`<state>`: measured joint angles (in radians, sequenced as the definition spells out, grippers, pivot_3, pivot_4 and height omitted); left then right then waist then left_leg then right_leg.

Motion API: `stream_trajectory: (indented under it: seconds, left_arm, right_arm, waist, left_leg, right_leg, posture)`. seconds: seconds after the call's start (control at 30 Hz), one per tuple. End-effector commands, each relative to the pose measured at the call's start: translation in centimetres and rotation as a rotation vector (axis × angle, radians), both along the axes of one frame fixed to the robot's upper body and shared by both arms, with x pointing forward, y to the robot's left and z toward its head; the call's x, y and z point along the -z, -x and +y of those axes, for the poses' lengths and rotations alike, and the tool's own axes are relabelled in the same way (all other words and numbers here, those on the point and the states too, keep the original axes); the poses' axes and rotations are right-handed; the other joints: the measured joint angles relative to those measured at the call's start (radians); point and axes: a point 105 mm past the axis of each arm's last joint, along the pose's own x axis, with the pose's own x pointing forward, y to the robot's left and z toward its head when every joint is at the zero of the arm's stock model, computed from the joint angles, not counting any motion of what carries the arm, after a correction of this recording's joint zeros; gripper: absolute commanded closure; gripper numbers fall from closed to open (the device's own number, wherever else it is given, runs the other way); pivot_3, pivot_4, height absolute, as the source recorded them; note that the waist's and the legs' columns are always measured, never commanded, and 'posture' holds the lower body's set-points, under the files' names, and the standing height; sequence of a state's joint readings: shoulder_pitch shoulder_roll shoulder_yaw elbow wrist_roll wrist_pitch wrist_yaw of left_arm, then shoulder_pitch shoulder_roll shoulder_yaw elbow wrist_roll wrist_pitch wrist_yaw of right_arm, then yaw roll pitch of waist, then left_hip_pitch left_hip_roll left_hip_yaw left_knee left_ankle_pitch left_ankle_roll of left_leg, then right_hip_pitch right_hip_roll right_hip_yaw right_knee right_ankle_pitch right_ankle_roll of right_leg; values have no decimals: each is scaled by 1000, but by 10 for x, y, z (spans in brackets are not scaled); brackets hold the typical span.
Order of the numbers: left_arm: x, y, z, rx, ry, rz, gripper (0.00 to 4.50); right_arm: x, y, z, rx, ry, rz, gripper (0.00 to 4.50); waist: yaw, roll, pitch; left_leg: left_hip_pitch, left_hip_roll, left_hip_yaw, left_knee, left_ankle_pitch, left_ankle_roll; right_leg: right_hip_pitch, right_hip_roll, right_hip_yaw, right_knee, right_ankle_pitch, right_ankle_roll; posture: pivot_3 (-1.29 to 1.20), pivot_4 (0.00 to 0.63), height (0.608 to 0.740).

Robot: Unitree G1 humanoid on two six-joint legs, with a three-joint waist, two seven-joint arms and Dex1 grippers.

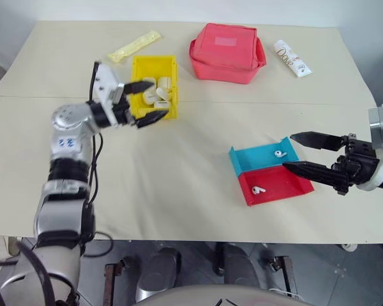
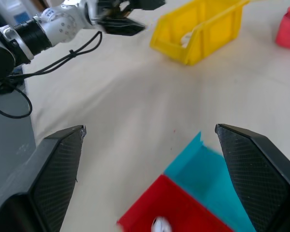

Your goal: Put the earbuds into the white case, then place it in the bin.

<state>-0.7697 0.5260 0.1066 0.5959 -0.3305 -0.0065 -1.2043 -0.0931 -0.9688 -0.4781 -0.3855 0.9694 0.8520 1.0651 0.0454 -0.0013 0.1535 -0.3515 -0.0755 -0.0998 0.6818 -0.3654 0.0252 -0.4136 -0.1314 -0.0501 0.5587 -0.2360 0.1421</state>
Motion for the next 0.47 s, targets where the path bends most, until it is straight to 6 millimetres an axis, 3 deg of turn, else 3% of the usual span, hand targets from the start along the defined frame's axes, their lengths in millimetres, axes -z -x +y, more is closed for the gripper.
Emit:
stream_trajectory:
  seconds: [0.03, 0.13, 0.27, 0.47]
  left_arm:
    - [-15, 33, 12, 104, 31, -18, 41]
    - [-7, 52, 32, 97, 49, 30, 41]
    - [12, 74, 63, 55, 2, 79, 41]
    - [13, 78, 73, 27, -8, 81, 41]
  right_arm:
    - [8, 8, -13, -29, 71, 19, 0]
    - [32, 17, -29, -57, 195, 98, 0]
    - [32, 12, -47, -26, 155, 92, 0]
    - [40, 6, -52, -73, 180, 62, 0]
  waist:
    - [3, 0, 0]
    - [7, 0, 0]
    - [1, 3, -1]
    - [9, 3, 0]
  left_leg:
    - [0, 0, 0, 0, 0, 0]
    - [0, -1, 0, 0, 0, 0]
    - [2, 0, 0, 0, -1, 0]
    - [2, 0, 0, 0, -1, 0]
  right_leg:
    - [0, 0, 0, 0, 0, 0]
    - [1, 0, 1, 0, 0, 0]
    - [1, 0, 1, 0, -1, -1]
    - [2, 0, 1, 0, -1, -2]
  posture:
    - [0, 150, 740]
    - [0, 150, 740]
    - [0, 150, 740]
    - [0, 150, 740]
